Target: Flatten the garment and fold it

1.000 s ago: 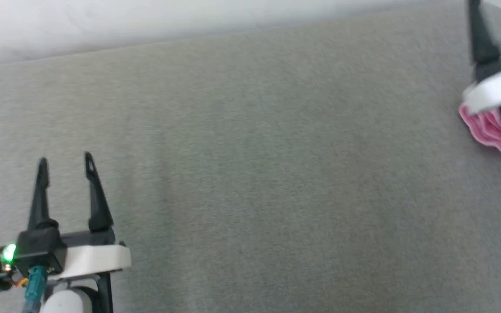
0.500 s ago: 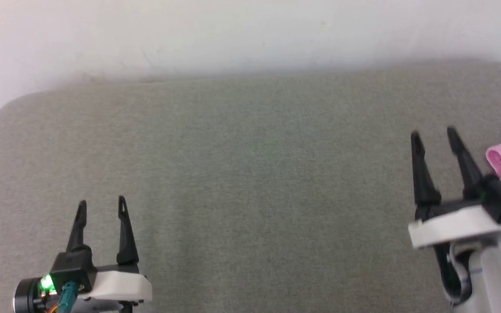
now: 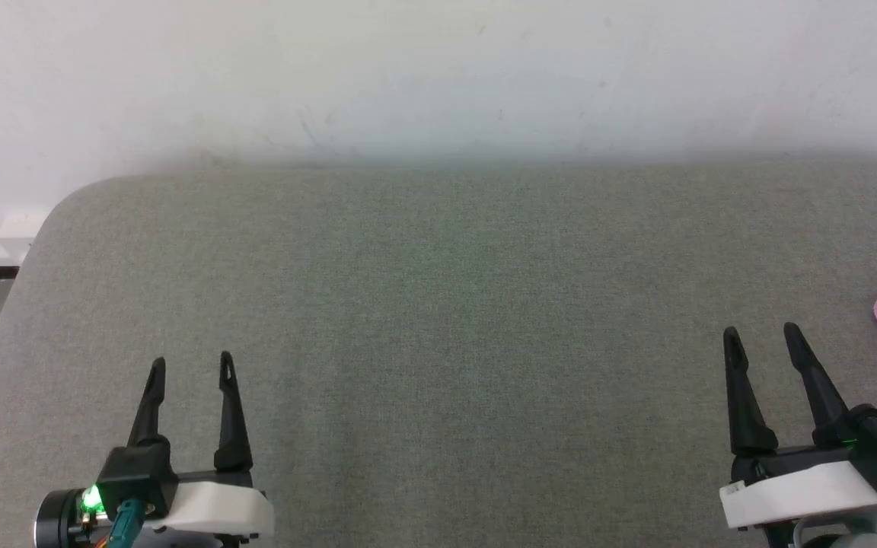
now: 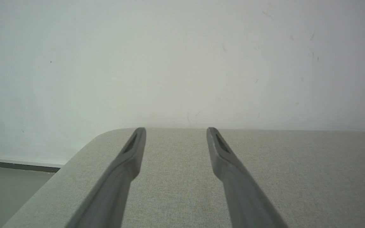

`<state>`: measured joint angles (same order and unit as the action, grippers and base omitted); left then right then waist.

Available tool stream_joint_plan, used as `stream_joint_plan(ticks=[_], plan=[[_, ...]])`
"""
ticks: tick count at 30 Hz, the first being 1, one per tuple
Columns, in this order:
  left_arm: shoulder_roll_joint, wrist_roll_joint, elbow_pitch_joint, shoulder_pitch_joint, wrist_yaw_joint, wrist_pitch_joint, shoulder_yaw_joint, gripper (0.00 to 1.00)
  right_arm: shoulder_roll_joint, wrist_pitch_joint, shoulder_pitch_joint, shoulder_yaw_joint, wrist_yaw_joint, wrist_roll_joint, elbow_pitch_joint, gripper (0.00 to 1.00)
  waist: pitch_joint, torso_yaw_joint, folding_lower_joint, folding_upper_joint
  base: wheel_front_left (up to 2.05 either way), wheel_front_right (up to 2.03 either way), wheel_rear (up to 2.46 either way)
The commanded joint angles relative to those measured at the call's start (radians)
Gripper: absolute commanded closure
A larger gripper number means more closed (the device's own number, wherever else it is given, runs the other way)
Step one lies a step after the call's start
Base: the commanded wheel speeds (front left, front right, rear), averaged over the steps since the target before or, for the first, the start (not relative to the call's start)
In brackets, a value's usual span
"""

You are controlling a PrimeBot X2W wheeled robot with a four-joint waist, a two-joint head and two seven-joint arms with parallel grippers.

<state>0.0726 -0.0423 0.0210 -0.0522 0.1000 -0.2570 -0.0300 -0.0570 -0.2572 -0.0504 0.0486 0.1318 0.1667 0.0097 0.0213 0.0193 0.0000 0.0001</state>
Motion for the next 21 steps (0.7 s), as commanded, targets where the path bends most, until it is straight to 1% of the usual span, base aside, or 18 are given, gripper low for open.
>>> stream_joint_plan(ticks=[1,2,21], plan=[[-0.002,0.006,-0.008,-0.007,-0.007,-0.005,0.001,0.00,0.005,-0.004,-0.012,-0.005,-0.001,-0.005,-0.009,0.00,0.001,0.000,0.0000,-0.0001,0.00,0.00,0.00],[-0.001,0.000,-0.005,-0.002,-0.005,0.001,0.000,1.00,0.001,0.001,-0.003,-0.003,0.000,0.000,-0.003,1.00,0.000,0.000,0.0000,-0.0001,0.00,0.00,0.00],[-0.003,0.005,-0.006,0.005,-0.017,0.034,0.004,1.00,0.001,0.034,0.004,-0.007,0.000,-0.021,-0.003,1.00,-0.003,-0.002,0.0000,-0.0001,0.00,0.00,0.00]])
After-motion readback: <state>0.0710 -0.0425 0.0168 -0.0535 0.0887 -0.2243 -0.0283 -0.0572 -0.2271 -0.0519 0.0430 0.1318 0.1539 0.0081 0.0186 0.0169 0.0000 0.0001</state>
